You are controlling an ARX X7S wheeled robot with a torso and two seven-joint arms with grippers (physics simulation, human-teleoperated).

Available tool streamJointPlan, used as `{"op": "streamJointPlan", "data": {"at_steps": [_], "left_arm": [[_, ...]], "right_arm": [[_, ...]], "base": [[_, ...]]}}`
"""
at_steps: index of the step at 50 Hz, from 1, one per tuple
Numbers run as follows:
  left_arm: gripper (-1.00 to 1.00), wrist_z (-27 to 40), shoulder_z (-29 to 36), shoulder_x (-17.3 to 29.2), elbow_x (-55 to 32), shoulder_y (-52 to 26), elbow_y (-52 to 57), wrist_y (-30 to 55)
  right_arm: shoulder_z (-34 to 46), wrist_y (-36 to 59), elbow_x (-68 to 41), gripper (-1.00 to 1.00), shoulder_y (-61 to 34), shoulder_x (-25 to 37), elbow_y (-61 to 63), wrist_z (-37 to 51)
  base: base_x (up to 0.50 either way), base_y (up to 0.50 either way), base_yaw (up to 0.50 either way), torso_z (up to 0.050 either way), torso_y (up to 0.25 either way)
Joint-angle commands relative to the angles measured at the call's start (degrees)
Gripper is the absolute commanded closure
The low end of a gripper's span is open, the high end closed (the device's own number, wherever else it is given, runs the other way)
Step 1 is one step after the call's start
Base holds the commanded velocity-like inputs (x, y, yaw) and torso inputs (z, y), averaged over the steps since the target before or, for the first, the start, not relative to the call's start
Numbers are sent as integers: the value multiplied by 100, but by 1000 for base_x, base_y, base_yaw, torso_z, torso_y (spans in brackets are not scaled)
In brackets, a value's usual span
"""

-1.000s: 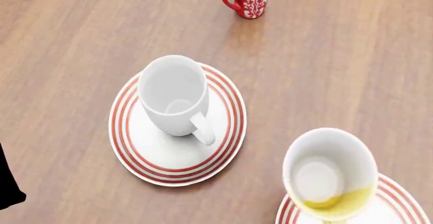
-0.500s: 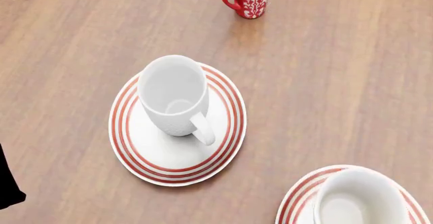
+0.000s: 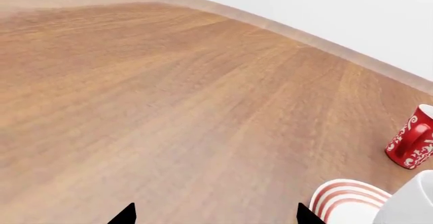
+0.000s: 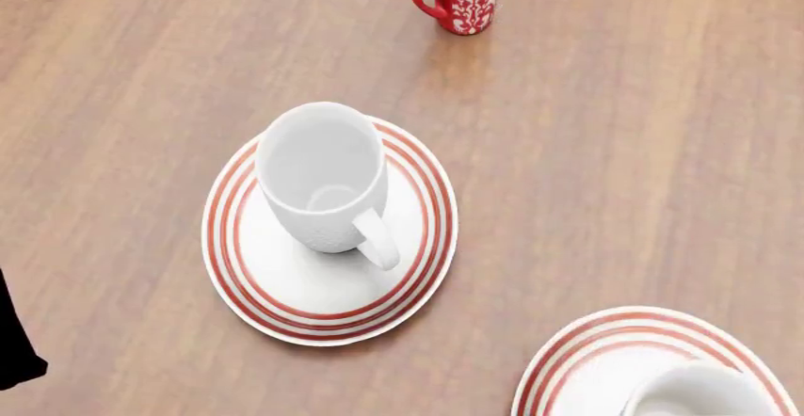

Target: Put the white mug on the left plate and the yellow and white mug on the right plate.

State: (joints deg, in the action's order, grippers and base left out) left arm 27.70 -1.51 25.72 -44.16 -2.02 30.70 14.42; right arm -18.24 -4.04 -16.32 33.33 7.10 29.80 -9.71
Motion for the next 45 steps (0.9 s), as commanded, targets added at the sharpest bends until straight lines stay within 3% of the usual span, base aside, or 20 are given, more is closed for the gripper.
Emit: {"op": "streamJointPlan", "data": {"at_steps": [1,45], "left_arm": [[-100,6,-1,15,-12,2,-5,-9],[-100,22,40,41,-34,-13,-45,-39]], "right_arm": [[86,-65,-45,100,-185,57,-284,27],[226,-269,-232,100,-512,221,-1067,111]], "base": [[0,0,0,0,0],[0,0,0,0,0]]}}
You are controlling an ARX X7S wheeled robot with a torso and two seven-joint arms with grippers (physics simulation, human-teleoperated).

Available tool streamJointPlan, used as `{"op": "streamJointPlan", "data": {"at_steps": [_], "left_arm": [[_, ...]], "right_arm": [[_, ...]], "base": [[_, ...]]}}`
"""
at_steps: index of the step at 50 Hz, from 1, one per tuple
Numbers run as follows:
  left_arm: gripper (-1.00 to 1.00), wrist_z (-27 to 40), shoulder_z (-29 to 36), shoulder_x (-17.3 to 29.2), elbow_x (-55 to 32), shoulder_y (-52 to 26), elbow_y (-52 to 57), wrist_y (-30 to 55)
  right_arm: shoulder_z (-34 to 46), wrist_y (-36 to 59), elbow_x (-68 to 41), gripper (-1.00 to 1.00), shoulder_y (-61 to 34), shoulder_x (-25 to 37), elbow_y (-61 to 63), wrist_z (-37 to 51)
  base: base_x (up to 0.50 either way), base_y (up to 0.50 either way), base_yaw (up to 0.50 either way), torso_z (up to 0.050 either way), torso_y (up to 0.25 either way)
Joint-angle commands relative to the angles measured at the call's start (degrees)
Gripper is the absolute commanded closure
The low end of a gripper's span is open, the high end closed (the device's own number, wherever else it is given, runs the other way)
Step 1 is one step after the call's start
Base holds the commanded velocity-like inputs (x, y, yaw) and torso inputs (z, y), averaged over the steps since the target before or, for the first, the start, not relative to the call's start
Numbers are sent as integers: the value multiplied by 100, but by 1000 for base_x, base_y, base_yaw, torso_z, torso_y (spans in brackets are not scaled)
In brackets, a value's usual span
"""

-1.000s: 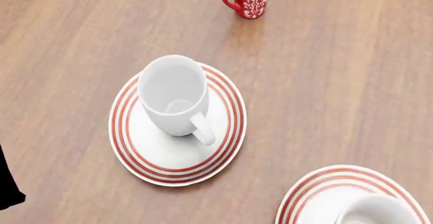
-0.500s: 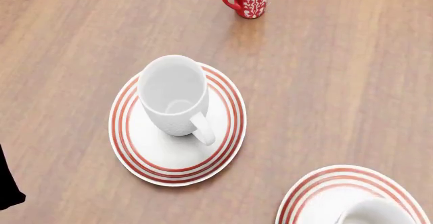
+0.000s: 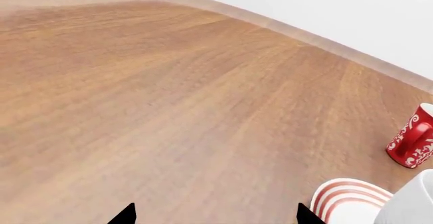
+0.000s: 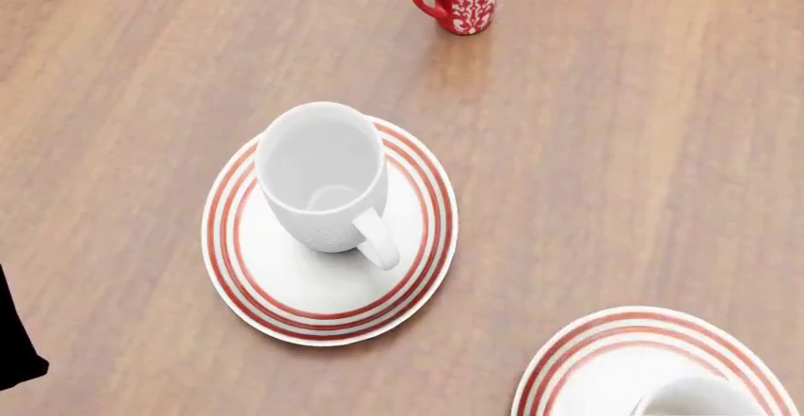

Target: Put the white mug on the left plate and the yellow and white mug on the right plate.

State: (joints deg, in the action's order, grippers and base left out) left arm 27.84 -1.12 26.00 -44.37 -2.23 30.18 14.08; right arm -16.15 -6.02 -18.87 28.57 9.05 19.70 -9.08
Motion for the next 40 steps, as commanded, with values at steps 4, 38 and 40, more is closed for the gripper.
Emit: {"op": "streamJointPlan", "data": {"at_steps": [4,38,40], "left_arm": [[-100,21,-6,23,-28,10,20,-1],[-100,29,55,23,9,-18,-24,-41],[-100,17,67,21,21,-29,-48,-47]], "right_arm": [[28,-190,99,-100,12,-7,13,93],[-257,-1746,116,-100,391,-84,803,200],[-259,-1580,131,-100,341,-25,961,281]], "base": [[0,0,0,0,0],[0,0,0,0,0],[0,0,0,0,0]]}}
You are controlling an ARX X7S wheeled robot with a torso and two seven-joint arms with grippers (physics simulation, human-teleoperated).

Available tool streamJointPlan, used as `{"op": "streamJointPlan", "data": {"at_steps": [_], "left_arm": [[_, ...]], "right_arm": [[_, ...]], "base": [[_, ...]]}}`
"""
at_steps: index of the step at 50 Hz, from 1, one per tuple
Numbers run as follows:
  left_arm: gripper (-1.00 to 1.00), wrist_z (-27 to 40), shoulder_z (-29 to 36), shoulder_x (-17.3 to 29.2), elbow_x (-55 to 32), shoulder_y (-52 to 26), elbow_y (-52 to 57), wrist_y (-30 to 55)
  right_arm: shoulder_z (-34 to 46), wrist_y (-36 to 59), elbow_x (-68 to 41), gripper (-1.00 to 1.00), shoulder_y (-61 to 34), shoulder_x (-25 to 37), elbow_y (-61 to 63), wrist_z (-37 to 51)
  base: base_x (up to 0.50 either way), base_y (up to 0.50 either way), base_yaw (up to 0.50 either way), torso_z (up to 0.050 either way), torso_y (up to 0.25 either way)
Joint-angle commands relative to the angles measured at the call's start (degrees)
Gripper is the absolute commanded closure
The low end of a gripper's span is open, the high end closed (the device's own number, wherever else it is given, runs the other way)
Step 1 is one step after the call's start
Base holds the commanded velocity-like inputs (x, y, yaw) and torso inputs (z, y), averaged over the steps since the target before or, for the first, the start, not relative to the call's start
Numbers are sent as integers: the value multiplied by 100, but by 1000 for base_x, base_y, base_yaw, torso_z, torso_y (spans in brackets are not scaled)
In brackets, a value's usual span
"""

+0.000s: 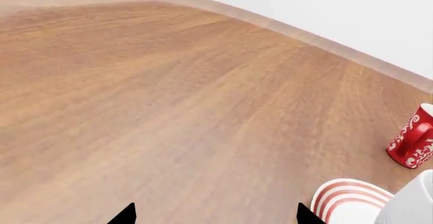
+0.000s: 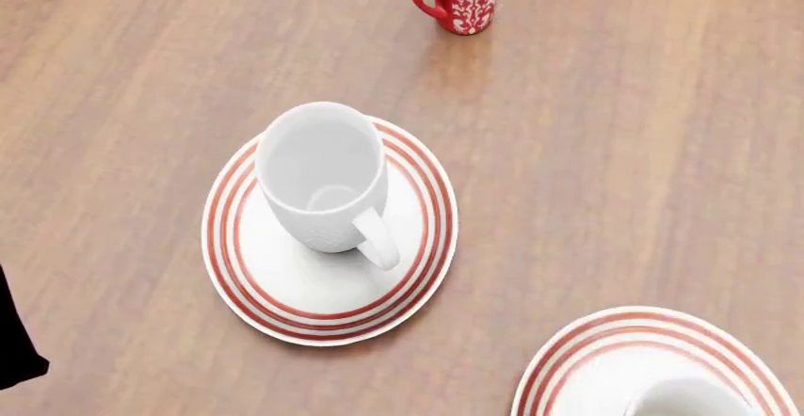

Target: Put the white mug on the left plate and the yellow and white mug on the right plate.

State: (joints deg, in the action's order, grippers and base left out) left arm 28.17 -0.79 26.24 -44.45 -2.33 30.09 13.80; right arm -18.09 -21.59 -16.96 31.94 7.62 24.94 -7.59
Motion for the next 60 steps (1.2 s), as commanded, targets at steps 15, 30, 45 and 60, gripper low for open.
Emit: {"op": "streamJointPlan", "data": {"at_steps": [15,30,45,60], "left_arm": [[-100,3,25,24,10,1,-8,-26],[-100,16,38,41,14,22,22,-38],[-100,-71,56,245,-164,-236,74,131],[-100,441,116,644,-587,-1138,795,870]], "right_arm": [[-85,1600,-395,-100,-1015,803,1136,735],[-167,3063,-965,-100,-2262,1528,1380,1362],[282,3590,-772,-100,-3545,1741,347,1593],[369,4710,-1049,-100,-4068,2210,1477,2034]], "base": [[0,0,0,0,0],[0,0,0,0,0],[0,0,0,0,0],[0,0,0,0,0]]}}
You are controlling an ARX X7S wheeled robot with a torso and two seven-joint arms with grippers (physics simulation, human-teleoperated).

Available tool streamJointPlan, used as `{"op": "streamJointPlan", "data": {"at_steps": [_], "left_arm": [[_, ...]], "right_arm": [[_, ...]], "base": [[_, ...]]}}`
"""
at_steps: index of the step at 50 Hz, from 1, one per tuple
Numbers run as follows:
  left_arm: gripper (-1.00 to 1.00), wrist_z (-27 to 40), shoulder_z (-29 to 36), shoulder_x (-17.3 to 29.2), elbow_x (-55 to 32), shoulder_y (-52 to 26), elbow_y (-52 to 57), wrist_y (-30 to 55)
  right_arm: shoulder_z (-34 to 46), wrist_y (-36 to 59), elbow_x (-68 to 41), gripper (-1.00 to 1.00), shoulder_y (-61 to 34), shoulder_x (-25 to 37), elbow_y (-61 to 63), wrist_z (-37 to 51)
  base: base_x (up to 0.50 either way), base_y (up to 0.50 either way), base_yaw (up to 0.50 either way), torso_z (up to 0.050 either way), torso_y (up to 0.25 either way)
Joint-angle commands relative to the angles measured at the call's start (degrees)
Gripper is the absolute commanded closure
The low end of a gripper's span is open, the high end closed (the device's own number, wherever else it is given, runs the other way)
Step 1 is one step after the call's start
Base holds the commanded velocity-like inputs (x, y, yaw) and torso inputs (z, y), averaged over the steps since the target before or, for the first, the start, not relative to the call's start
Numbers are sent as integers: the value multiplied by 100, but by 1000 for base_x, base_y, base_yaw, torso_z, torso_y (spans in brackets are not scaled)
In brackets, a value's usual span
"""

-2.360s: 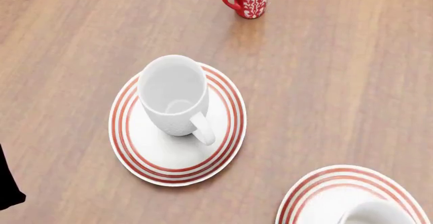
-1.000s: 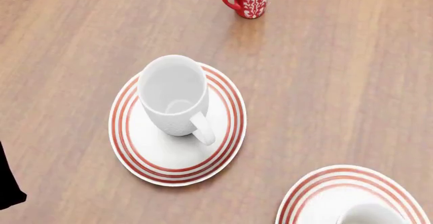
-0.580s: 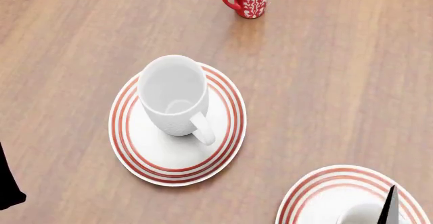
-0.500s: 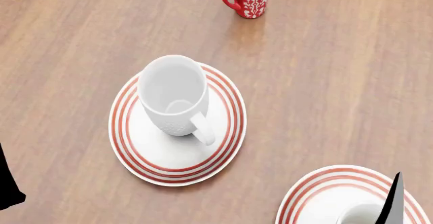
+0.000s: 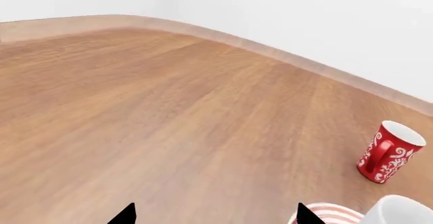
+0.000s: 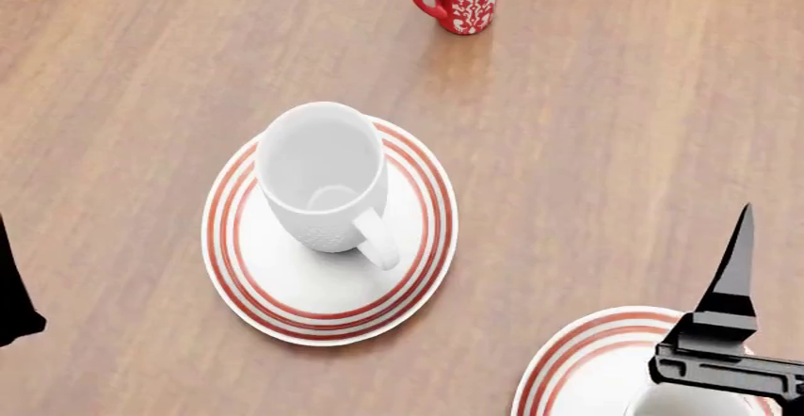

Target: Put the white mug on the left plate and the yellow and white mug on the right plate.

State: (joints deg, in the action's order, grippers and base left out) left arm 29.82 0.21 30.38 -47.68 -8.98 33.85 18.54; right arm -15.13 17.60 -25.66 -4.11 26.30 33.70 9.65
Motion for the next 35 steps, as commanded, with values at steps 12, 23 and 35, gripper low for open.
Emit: {"op": "streamJointPlan", "data": {"at_steps": [12,23,35], "left_arm": [[-100,766,-263,551,-850,-741,1085,709],[-100,1399,-735,891,-1801,-1185,1651,824],[-100,1762,-1093,1180,-2521,-1445,1945,706]], "right_arm": [[-215,1788,-794,-100,-834,772,1551,734],[-446,3004,-2107,-100,-1838,1404,2596,1518],[2027,461,-3189,-100,-2559,4290,2626,4090]], "base": [[0,0,0,0,0],[0,0,0,0,0],[0,0,0,0,0]]}}
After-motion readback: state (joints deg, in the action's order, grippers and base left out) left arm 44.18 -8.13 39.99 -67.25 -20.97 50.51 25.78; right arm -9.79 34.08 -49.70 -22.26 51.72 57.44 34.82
